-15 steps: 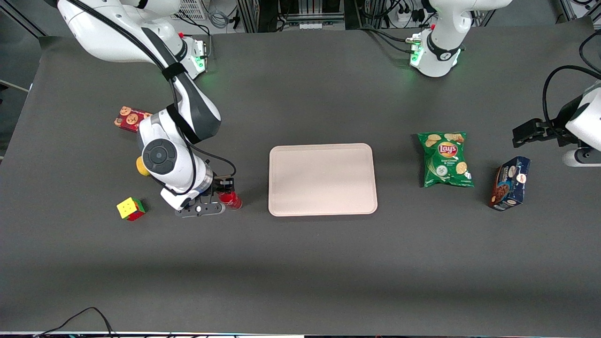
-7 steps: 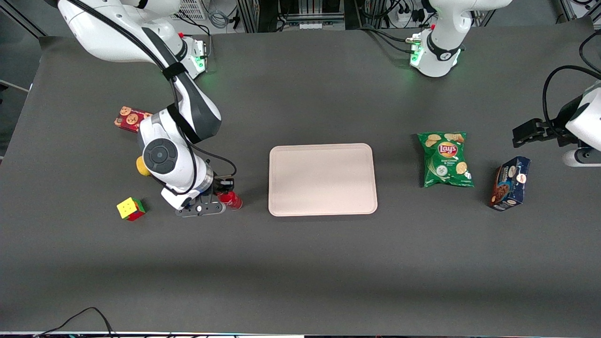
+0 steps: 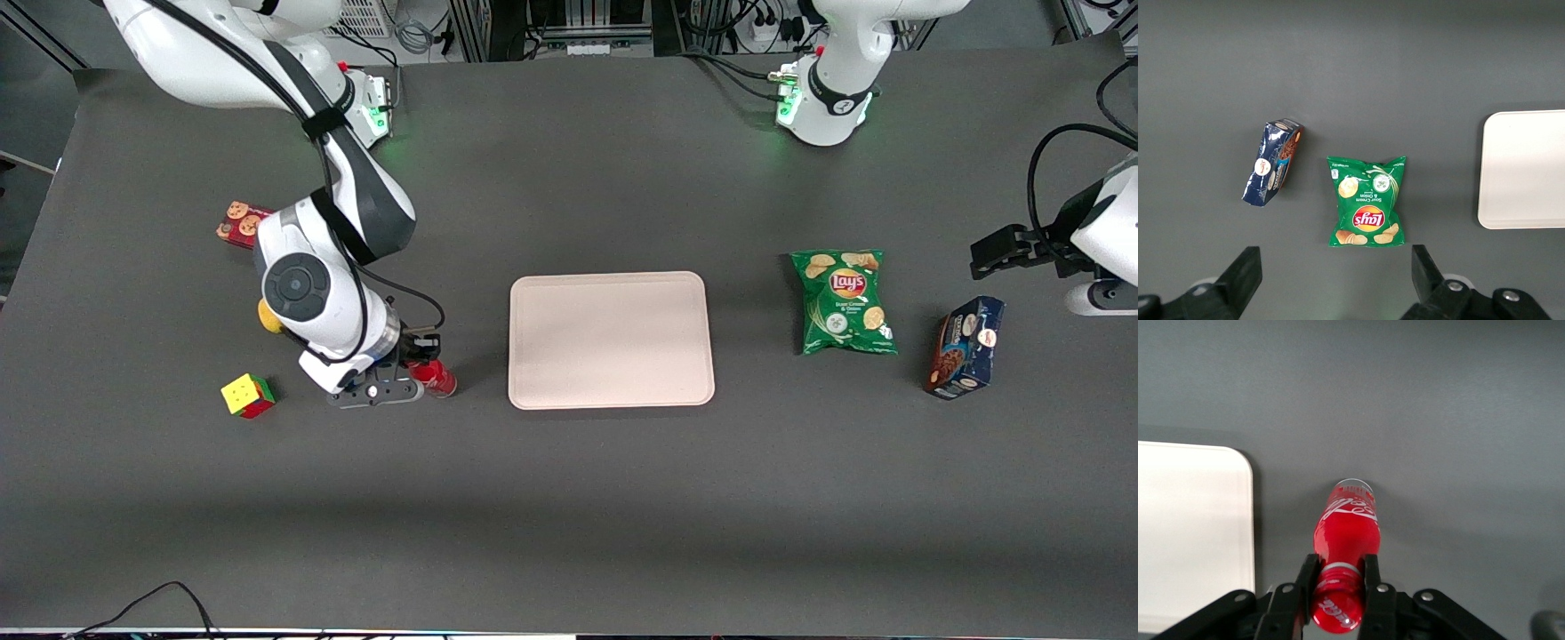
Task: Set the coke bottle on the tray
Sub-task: 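Align the open right gripper over the bottle and close on it, then lift the bottle with the right gripper and carry it toward the tray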
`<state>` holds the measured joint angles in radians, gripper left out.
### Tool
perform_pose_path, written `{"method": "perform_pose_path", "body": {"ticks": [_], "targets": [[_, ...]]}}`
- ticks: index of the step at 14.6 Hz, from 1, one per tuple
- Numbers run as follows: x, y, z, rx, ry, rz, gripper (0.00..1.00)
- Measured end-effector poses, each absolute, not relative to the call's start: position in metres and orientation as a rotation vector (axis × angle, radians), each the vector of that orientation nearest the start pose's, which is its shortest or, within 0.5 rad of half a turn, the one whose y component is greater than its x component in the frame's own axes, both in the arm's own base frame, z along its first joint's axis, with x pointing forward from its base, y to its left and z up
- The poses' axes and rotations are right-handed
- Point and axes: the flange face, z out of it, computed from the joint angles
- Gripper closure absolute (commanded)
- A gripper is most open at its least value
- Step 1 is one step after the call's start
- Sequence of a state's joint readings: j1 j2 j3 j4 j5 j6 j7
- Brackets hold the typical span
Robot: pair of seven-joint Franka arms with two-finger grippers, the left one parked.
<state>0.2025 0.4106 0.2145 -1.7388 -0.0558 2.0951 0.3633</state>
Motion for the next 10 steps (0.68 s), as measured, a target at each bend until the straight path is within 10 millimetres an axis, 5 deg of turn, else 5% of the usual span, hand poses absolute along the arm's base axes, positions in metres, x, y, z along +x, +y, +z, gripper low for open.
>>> {"method": "perform_pose_path", "body": {"ticks": [5, 8, 10], "targets": [[0.582, 0.247, 0.449, -3.149, -0.117, 0.056, 1.00], [0.568, 0.271, 0.511, -3.141, -0.104, 0.031, 1.00], [0.559, 0.299, 0.535, -3.121, -0.083, 0.012, 1.00]]}}
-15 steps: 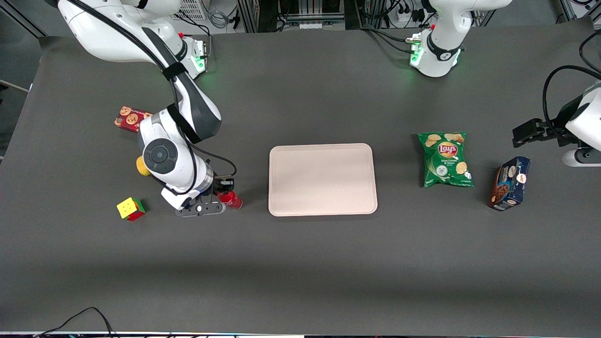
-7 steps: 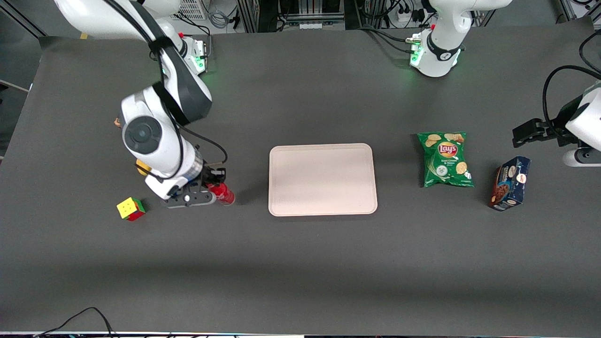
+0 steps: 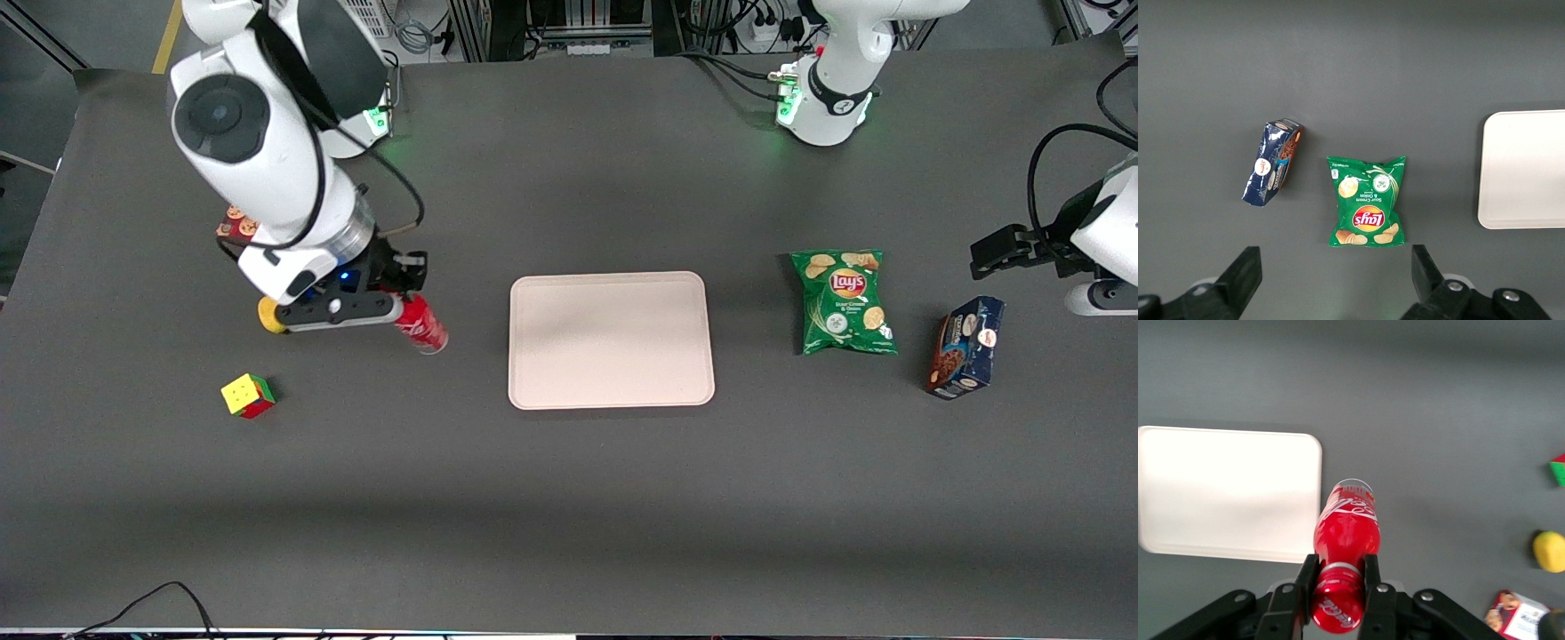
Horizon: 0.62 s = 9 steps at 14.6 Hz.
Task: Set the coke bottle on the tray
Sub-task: 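Lift the bottle with the right gripper and carry it toward the tray, then lower the bottle onto the white tray and open the right gripper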
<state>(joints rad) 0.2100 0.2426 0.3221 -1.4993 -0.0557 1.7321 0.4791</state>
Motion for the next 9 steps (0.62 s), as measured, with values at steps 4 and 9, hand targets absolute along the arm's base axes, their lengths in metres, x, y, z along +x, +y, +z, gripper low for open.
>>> {"method": "perform_pose_path", "body": {"ticks": [4, 9], "targets": [[0.548, 0.380, 0.518, -3.119, -0.048, 0.015, 1.00], [0.553, 0.459, 0.435, -3.130, -0.045, 0.074, 1.00]]}}
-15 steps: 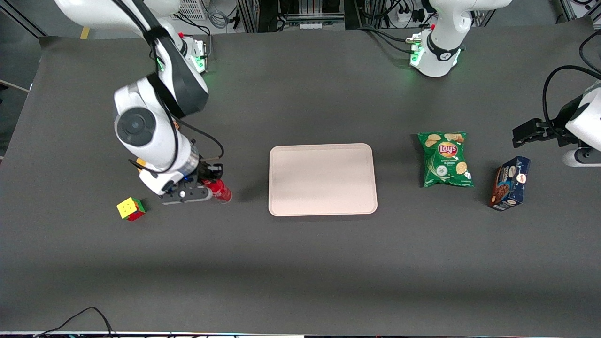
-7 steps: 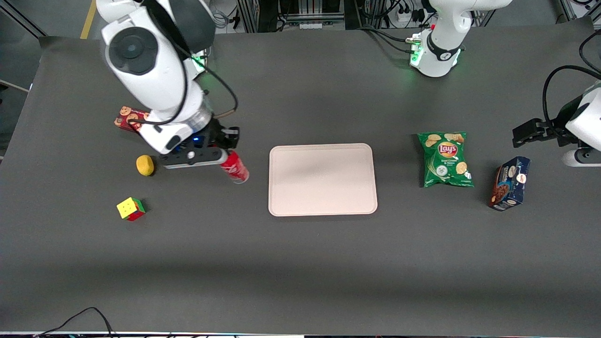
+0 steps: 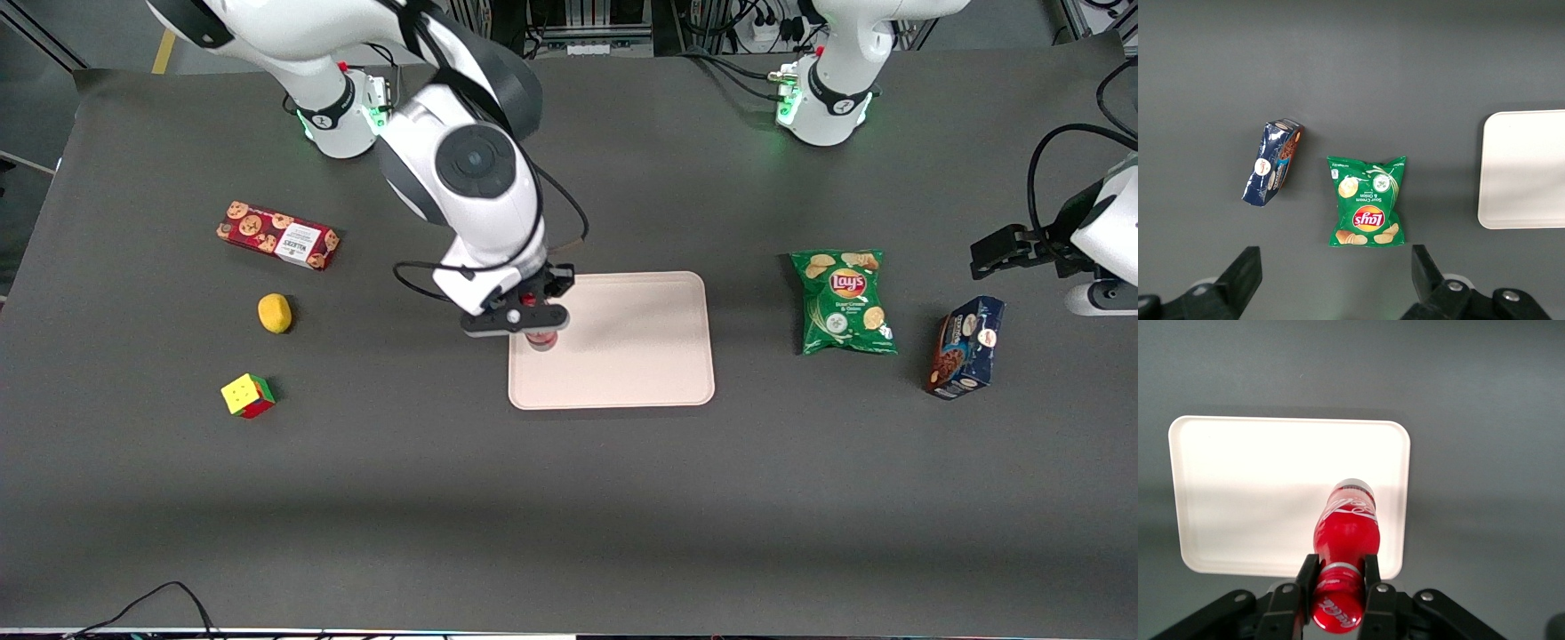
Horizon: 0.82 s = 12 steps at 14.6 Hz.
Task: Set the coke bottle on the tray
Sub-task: 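Lower the bottle onto the white tray and open the right gripper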
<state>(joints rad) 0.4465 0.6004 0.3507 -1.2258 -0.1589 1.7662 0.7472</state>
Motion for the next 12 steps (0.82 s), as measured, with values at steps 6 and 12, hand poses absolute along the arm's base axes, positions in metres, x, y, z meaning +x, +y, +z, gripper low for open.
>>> {"method": "perform_pose_path", "body": {"ticks": [6, 12], "targets": [[0.578, 0.456, 0.360, -3.113, -0.008, 0.096, 1.00], [0.571, 0.454, 0.334, -3.135, -0.017, 0.147, 0.60]]}}
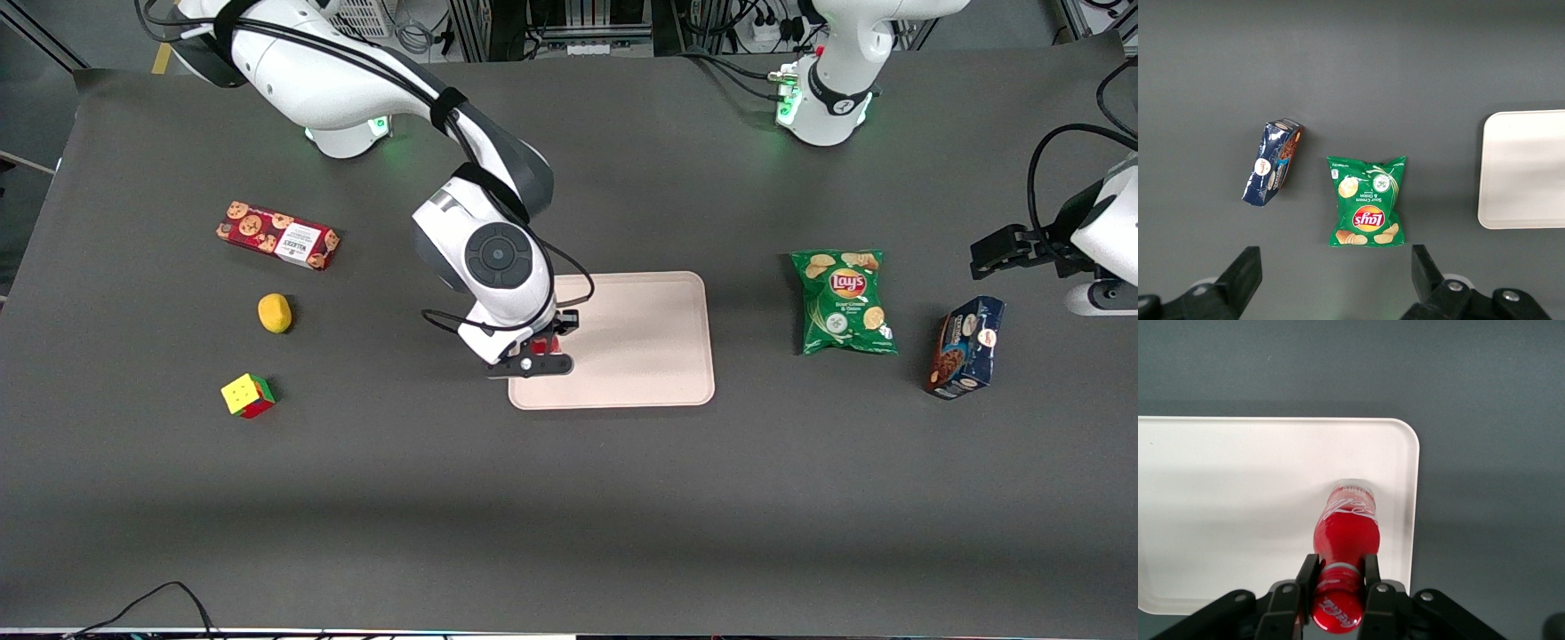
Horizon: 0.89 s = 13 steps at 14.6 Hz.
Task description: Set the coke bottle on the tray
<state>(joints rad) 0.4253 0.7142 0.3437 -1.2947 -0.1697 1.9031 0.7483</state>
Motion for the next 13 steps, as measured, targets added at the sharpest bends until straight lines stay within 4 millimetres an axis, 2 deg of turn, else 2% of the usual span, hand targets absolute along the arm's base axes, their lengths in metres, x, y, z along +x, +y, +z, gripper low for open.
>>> {"method": "perform_pose_path", "body": {"ticks": [1, 2, 3, 10, 12, 13], "targets": [[0.570, 0.454, 0.333, -3.135, -0.017, 0.147, 0.48], [0.570, 0.454, 0.333, -3.133, -0.017, 0.144, 0.28], [0.571, 0.454, 0.333, -3.131, -0.016, 0.140, 0.00], [0.574, 0.454, 0.336, -3.122, 0.012, 0.121, 0.00], [0.581, 0.445, 0.346, -3.115, 0.038, 0.100, 0.00], [0.587, 0.434, 0.358, -3.114, 0.063, 0.084, 0.00]]}}
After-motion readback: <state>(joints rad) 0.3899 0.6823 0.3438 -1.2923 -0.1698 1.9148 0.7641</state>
